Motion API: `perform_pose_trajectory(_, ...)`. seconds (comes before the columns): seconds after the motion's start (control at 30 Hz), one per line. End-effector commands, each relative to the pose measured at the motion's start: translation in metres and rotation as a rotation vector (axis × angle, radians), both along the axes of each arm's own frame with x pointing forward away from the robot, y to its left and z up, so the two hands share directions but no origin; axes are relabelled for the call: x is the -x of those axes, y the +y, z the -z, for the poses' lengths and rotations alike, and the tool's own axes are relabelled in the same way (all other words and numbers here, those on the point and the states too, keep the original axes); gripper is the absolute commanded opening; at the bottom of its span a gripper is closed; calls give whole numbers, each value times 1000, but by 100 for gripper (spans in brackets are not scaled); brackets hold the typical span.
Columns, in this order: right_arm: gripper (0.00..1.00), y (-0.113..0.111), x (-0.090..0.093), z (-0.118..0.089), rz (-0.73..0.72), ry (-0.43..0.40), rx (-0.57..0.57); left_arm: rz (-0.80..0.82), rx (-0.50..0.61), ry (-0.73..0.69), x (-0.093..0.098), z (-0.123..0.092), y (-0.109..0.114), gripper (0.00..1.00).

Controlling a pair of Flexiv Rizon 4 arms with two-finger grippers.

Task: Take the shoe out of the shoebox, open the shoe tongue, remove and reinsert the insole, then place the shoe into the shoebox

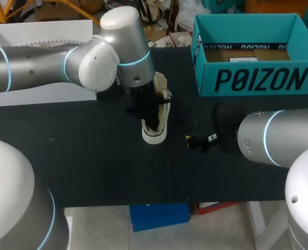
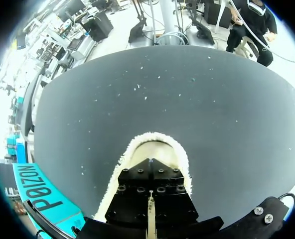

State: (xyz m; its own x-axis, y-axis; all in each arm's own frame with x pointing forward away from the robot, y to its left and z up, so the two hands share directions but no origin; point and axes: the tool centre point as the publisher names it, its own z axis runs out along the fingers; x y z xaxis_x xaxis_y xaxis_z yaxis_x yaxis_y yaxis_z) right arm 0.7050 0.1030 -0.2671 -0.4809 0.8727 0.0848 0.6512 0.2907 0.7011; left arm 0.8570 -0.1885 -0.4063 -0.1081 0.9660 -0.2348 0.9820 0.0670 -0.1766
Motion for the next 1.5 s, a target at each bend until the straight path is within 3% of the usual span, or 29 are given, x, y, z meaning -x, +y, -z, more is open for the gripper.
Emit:
perform_pose_trajectory(0.03, 100, 1, 0, 2, 2, -4, -2, -5, 40, -11, 2, -17, 10, 0)
perform_pose_trajectory(0.2, 100, 1, 0, 2, 2, -4, -2, -3, 131, -10, 10, -48, 18, 0)
perform_pose_trajectory(0.37, 100, 1, 0, 2, 2, -4, -2, -38, 371, 10, 8, -88, 32, 0)
perform_pose_trajectory(0.6, 100, 1, 0, 2, 2, -4, -2, -222, 567, -61, -28, -123, 71, 0)
perform_pose_trajectory(0.8, 100, 1, 0, 2, 2, -4, -2, -377, 593, -153, -74, -140, 98, 0)
perform_pose_trajectory(1.07, 100, 1, 0, 2, 2, -4, -2, -500, 455, -235, -135, -134, 102, 0)
perform_pose_trajectory(1.3, 100, 1, 0, 2, 2, -4, -2, -500, 400, -204, -165, -111, 81, 0)
perform_pose_trajectory(1.5, 100, 1, 0, 2, 2, -4, -2, -487, 362, -200, -178, -93, 60, 0)
